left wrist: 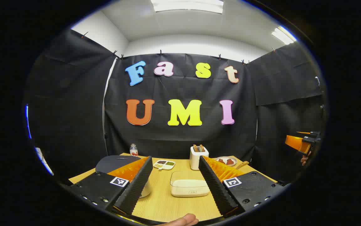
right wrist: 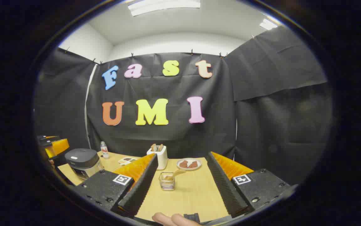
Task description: Close the left gripper, press the button to open the rice cooker; take a wooden spoon from the chopstick holder with the right hand, scoop a spoonful of rice and pour it into the rice cooker, then put the wooden spoon back into the chopstick holder.
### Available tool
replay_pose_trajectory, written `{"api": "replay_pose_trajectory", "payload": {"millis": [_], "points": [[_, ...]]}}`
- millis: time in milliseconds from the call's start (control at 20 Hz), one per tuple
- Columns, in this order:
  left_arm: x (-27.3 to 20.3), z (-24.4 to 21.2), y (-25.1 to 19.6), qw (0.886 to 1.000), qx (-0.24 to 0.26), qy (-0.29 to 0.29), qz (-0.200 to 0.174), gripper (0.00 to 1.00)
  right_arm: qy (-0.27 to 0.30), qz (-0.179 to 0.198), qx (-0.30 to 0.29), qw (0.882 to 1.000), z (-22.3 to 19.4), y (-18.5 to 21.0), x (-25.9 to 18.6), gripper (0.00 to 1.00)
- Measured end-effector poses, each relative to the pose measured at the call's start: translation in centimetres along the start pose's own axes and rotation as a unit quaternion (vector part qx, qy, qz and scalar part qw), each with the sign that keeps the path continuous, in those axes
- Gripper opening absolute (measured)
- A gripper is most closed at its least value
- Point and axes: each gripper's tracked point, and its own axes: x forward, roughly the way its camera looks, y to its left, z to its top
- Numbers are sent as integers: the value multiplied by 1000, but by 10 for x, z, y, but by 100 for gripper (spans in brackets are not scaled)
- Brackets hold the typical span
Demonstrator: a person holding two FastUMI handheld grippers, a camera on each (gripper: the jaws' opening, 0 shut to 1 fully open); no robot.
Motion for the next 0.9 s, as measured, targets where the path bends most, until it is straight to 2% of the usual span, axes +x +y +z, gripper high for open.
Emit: {"api": "replay_pose_trajectory", "payload": {"millis": [50, 550, 800, 900], "points": [[-1, 0, 1, 1000, 0, 0, 0, 94, -1, 1, 1, 1000, -1, -1, -1, 100], [5, -4, 0, 1000, 6, 1, 5, 94, -5, 10, 0, 1000, -10, -1, -2, 99], [16, -13, 11, 999, 19, 10, 25, 94, -3, 18, 2, 1000, -17, 0, 4, 100], [20, -11, 25, 999, 22, 6, 46, 94, -4, 22, 3, 1000, -19, 1, 10, 100]]}}
